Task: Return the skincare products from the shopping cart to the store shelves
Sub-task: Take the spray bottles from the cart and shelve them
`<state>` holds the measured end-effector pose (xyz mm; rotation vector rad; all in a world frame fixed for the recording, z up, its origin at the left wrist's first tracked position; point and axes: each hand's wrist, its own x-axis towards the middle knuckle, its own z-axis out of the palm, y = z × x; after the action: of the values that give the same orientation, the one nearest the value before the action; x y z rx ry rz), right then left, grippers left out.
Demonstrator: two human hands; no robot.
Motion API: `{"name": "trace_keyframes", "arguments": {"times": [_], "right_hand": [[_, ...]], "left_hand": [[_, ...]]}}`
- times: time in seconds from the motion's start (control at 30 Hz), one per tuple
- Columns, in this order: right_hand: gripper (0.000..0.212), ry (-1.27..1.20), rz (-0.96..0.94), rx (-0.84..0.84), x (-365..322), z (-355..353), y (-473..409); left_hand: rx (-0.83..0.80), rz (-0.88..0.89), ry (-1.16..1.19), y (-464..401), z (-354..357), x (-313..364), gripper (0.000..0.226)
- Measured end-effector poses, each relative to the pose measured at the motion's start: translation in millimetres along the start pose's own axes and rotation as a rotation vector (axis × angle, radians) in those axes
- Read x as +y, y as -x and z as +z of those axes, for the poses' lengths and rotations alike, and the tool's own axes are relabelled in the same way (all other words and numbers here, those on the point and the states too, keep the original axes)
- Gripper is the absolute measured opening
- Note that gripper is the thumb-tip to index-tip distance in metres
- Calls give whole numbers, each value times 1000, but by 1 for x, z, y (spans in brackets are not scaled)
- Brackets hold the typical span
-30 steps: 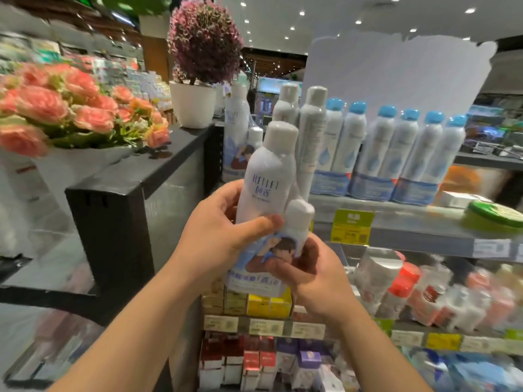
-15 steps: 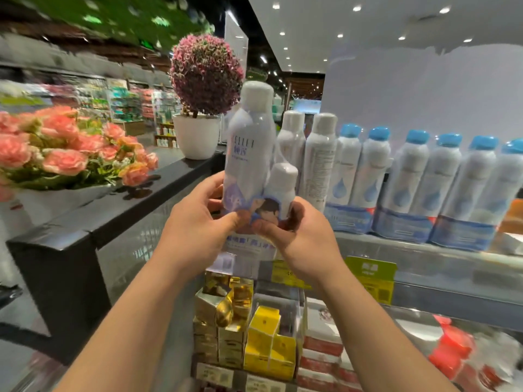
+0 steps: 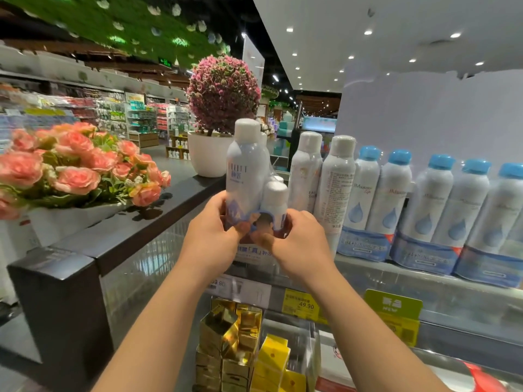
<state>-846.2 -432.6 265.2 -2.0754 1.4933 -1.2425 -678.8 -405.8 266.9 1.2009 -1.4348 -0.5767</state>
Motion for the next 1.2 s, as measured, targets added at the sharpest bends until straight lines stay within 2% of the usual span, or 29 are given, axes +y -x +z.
{"name": "trace_keyframes", "arguments": {"times": [0.37,0.5,0.63,0.8,0.93,1.03,1.2], "right_hand": [[37,101,107,15,9,16,-5],[45,48,106,29,5,11,6],[56,60,84,80,2,13,13],[39,186,96,93,0,14,12],[21,350,119,42,0,12,9],[25,515,127,-3,0,13,7],[30,567,138,-17,0,13,3]], "left_hand": [[28,-61,-113,-9,7,-16,37],[-6,-59,-278,-5,6,-22,52],[29,-137,-377,-4,10,-27,54],[22,-164,-454,-13,12,-23,56],[20,-175,-485,-19,14,-22,58],[24,-172,-482,-23,15,-21,60],[13,-180,-469,-32,18,-21,59]]}}
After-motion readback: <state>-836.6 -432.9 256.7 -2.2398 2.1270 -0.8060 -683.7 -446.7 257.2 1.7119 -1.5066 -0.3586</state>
